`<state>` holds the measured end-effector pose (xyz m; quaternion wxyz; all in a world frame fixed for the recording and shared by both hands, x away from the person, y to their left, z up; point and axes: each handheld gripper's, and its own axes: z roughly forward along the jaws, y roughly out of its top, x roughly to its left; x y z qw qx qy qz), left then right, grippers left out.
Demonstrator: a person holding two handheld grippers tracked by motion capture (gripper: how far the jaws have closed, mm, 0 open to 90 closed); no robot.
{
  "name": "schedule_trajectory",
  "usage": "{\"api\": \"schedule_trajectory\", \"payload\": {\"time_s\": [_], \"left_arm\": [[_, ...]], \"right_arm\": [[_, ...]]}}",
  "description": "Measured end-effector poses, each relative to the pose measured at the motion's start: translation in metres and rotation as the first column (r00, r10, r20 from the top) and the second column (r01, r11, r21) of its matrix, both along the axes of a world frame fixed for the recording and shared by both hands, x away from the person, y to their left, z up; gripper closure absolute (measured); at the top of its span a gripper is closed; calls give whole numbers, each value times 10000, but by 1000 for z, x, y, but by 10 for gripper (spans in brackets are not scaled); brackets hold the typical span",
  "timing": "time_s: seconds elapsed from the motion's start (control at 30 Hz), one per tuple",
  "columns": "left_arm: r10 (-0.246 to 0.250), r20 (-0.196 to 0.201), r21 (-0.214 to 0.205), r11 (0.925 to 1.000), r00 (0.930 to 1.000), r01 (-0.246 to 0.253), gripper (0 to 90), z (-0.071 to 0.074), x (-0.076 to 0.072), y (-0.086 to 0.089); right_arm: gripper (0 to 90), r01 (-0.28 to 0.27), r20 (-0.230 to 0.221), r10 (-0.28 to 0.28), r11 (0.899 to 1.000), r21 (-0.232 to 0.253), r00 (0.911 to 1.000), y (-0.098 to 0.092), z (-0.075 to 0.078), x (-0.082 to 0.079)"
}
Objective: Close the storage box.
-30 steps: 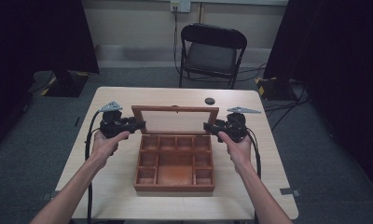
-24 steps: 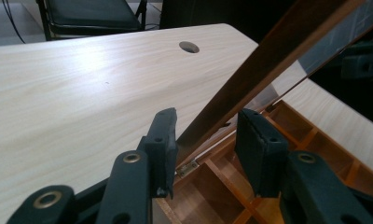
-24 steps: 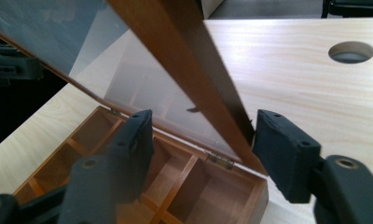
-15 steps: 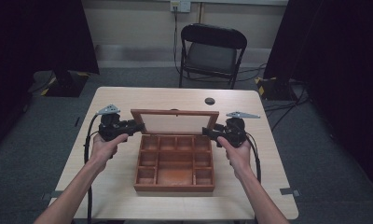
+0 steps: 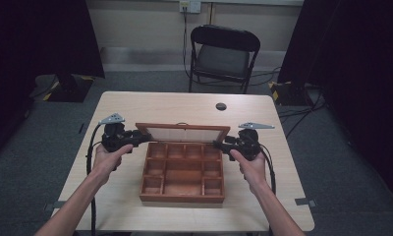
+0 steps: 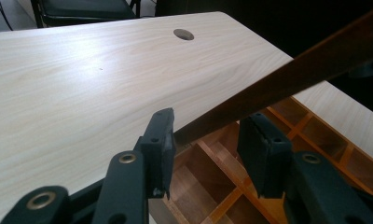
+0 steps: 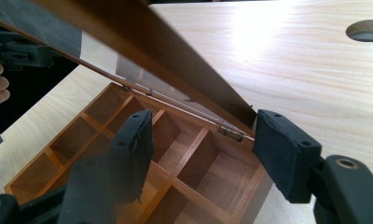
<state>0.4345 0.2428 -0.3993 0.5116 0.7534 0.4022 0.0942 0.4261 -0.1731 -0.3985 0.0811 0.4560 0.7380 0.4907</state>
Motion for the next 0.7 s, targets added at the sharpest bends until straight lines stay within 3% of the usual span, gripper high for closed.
{"api": "schedule_trajectory", "payload": {"time_s": [0.23, 0.53, 0.7], "left_arm": [[-379, 13, 247, 9990, 9993, 379, 514, -1, -12, 0], [-461, 53, 154, 9988, 9989, 460, 433, 1, -16, -4], [-381, -36, -135, 9992, 9993, 381, 353, 2, -14, -6]], "right_arm": [[351, -67, -284, 71, 9999, 152, 9996, 0, -3, -2], [313, -184, -270, 184, 9998, 1, 9995, -2, 0, -11], [313, 22, -252, -24, 9999, -109, 9997, -13, -2, -14]]}}
